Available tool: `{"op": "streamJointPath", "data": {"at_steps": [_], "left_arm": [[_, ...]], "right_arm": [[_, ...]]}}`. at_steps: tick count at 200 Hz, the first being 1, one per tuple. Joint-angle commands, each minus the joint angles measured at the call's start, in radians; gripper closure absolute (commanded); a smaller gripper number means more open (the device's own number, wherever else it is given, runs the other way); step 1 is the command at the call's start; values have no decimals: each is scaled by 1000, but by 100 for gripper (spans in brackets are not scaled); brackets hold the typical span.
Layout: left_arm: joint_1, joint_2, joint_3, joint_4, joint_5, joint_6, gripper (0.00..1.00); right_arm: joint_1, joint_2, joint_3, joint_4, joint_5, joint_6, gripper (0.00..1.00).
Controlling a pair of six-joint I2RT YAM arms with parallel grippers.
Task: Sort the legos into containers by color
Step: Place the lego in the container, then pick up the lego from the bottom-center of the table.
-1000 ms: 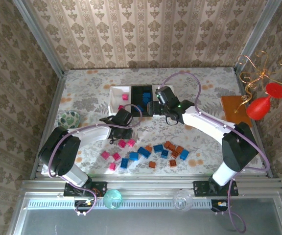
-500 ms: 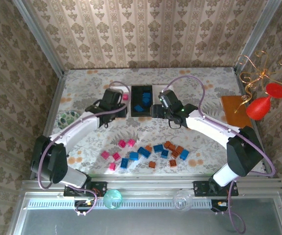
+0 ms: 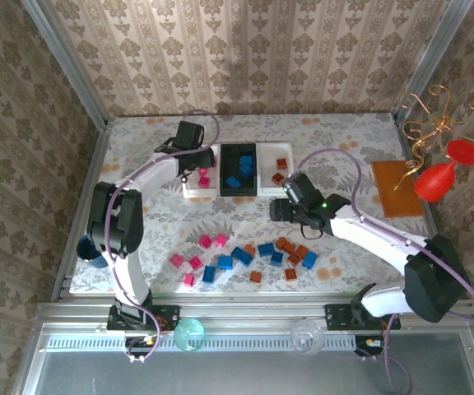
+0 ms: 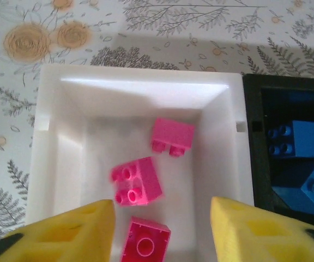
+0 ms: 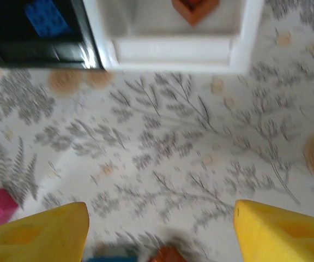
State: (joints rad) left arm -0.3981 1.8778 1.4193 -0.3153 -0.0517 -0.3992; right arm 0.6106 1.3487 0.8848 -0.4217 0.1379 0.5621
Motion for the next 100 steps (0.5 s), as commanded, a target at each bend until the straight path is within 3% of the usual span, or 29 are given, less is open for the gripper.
{"op": "streamJointPath", "data": {"at_steps": [1,47,100], "left_arm": [[-4,-60,25,-13,45,-2,38],[-40,-261,-112,60,141,-47,22],[-109,-459,-341,63,149,-63,20]], "right_arm": [[10,-34,-42,-96,-34,36,29],[46,-5,-55,-160,-104,13,37],[108,114,1,-251,-6,-52,44]]}}
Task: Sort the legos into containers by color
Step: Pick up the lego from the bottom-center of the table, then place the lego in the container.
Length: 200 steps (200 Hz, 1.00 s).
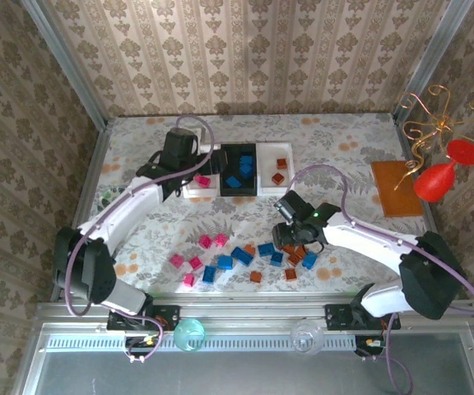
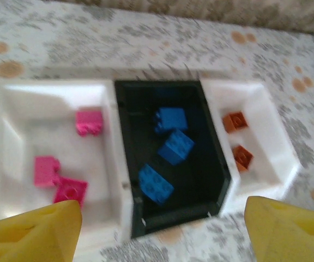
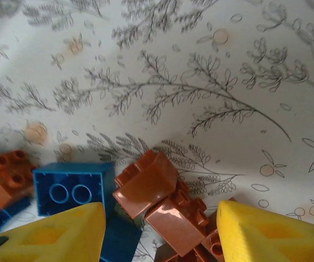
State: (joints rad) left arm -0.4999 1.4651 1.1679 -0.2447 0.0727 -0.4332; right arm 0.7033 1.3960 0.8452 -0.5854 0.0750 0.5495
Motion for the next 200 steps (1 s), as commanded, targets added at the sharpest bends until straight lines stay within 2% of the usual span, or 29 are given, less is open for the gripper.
{"op": "streamJointPath", "data": {"at_steps": [1,35,69,102,116,135,152,200], "left_arm": [[-8,-49,-92,-7,26,-30,20],[-11,-96,-167,-29,31,-32,20],[-11,-111,-196,-25,39,-39,20],[-11,-111,-191,-29,39,-35,20],[-11,-112,-194,-26,41,-37,20],[-11,-114,-197,-21,44,-39,20],[-11,-111,-198,-18,46,-41,20],[-12,-114,-202,-30,42,-45,20]], "right_arm": [[16,69,42,-88,58,-41,44],[77,143,83,-115,130,-71,37],[54,212,125,-170,247,-24,43],[-17,196,132,-167,286,7,46],[-22,168,131,-132,254,-19,42],[-19,119,99,-23,120,-50,35],[-18,123,90,43,45,-47,34],[-31,263,124,73,24,-23,37]]}}
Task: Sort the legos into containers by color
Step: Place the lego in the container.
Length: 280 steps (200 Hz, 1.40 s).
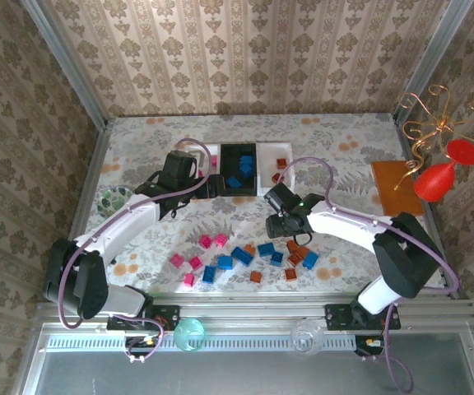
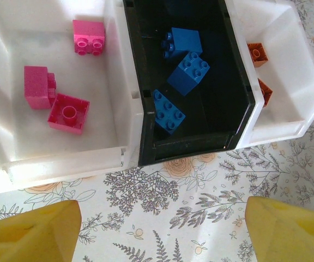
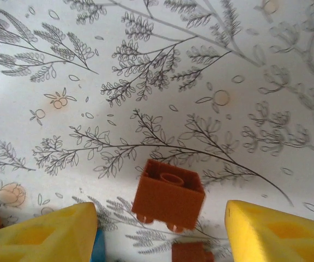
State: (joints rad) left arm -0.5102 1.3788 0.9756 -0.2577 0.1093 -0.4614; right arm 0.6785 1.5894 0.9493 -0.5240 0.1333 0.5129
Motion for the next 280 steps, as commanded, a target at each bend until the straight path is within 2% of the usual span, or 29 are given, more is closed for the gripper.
{"op": "streamJointPath", "data": {"at_steps": [1,30,60,86,118,130,163,206,214,226,235,245,269,280], "left_arm": [[-1,-29,-9,-18,6,-16,20],[-1,-51,-32,-16,5,-19,19],[-15,-83,-63,-6,18,-16,9],[-19,-118,-89,-24,20,-21,8],[-19,-180,-129,-49,-2,-33,4],[-17,-208,-145,-61,-15,-35,0],[-16,-262,-176,-114,-17,-44,0],[-17,-289,-233,-182,-12,-67,0],[-17,-294,-245,-188,-13,-74,0],[-16,-299,-260,-197,-14,-83,1],[-15,-302,-269,-200,-12,-86,1],[-15,-301,-280,-198,-2,-88,4],[-17,-266,-290,-194,27,-88,11],[-23,-235,-293,-189,44,-88,11]], "right_arm": [[-7,72,20,12,-34,15,38],[-18,90,14,23,-20,29,46],[-34,72,18,41,-23,14,62],[-55,18,73,38,-31,-7,71],[-122,21,220,32,10,-28,73],[-157,66,284,36,19,-27,73],[-205,252,473,53,52,-40,73],[-230,467,718,19,68,-45,68],[-236,494,753,8,64,-45,62],[-243,514,792,-7,55,-47,48],[-244,508,801,-8,51,-53,38],[-241,481,793,-4,43,-60,34],[-230,378,703,34,34,-66,32],[-224,329,649,53,25,-64,32]]}}
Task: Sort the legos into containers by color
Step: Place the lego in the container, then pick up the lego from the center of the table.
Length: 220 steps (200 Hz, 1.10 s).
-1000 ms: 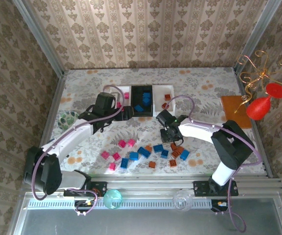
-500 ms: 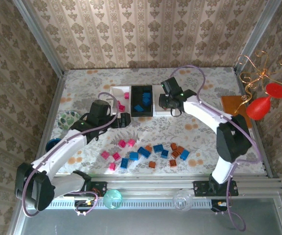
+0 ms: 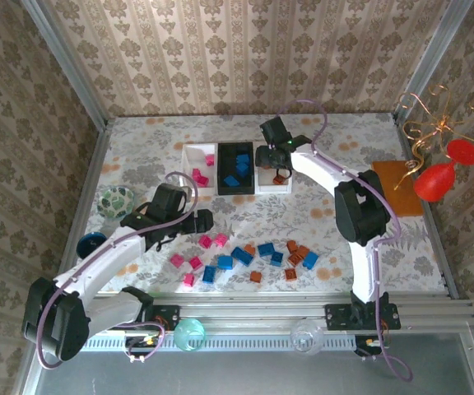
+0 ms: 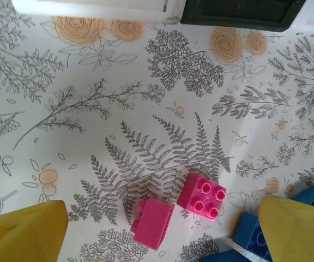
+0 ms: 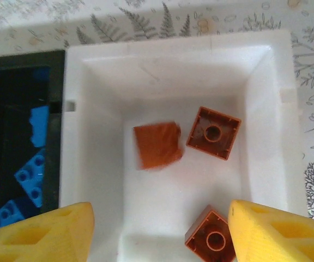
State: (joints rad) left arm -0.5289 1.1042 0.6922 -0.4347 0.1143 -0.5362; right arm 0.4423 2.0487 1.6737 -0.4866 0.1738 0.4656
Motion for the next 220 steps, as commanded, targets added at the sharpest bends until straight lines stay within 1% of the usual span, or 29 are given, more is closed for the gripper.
{"op": "streamJointPath", "data": {"at_steps": [1,26,42,60,73,84,100,109,134,153,166,179,185,211,220], "left_arm": [[-5,42,-11,-12,41,-13,11],[-58,129,-8,-4,28,-7,11],[-91,182,-5,0,12,-7,19],[-108,221,-5,-5,-10,-11,31],[-113,229,-9,-13,-23,-16,36],[-118,230,-13,-22,-39,-15,37],[-120,240,-19,-25,-46,-13,36],[-121,251,-20,-24,-51,-10,38],[-121,282,-20,-5,-49,-2,50],[-122,294,-16,-1,-48,3,54],[-122,298,-11,-4,-48,7,60],[-121,291,-7,-11,-48,6,70],[-121,285,-4,-13,-48,5,73],[-121,249,12,-12,-50,-6,80],[-116,239,29,-21,-50,-10,81]], "right_arm": [[13,-134,-81,17,-16,-16,32],[28,-231,-203,53,-27,-4,32],[33,-277,-266,67,-34,9,32],[35,-317,-324,80,-43,23,32],[34,-341,-355,86,-46,32,32],[35,-359,-377,93,-47,37,32],[33,-377,-397,99,-47,42,32],[34,-383,-402,101,-48,44,32],[34,-390,-409,101,-48,45,32],[33,-392,-412,97,-42,45,32],[33,-395,-414,95,-39,46,32],[32,-399,-419,95,-39,48,32],[33,-402,-422,97,-37,48,32],[33,-418,-438,101,-36,52,32],[33,-425,-444,102,-38,54,32]]}}
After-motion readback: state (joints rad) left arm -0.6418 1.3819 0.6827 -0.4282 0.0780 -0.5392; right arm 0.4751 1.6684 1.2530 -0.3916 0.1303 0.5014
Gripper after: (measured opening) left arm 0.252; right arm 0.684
